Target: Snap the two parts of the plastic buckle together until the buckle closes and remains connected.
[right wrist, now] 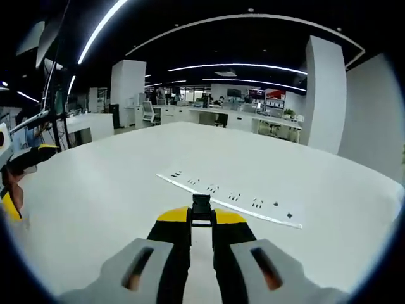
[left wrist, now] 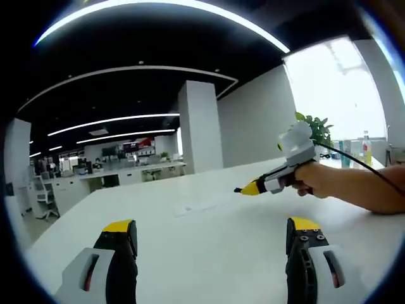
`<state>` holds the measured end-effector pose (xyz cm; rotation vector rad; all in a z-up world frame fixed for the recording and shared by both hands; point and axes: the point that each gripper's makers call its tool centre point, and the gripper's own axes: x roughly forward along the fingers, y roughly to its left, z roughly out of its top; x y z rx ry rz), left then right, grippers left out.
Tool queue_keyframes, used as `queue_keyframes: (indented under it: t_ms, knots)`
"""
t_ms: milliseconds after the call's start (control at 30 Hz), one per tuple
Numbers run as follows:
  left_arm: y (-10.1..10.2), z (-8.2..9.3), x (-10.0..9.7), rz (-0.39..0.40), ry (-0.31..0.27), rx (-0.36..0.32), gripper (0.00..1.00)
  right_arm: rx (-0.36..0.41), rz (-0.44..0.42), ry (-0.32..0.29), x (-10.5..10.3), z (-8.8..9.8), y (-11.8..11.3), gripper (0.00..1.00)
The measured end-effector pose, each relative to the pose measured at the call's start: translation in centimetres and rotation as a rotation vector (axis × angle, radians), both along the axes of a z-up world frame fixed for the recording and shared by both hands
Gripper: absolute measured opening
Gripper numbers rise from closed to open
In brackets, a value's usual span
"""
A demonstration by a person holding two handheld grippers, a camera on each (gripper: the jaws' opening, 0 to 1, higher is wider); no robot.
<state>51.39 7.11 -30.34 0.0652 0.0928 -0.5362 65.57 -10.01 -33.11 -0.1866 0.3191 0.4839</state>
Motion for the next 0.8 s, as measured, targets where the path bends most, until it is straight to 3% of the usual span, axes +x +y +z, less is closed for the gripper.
queue_keyframes:
  t_ms: [167, 800]
  knots:
    - [0.1, 0.0, 0.2, 0.0, 0.0, 0.003, 1.0, 0.004, -0.002, 0.023, 0.9, -0.2, 0.0, 0.09]
    - [0.2, 0.1, 0.1, -0.002, 0.004, 0.008, 1.0, -0.017, 0.031, 0.111, 0.3, -2.7, 1.0, 0.09]
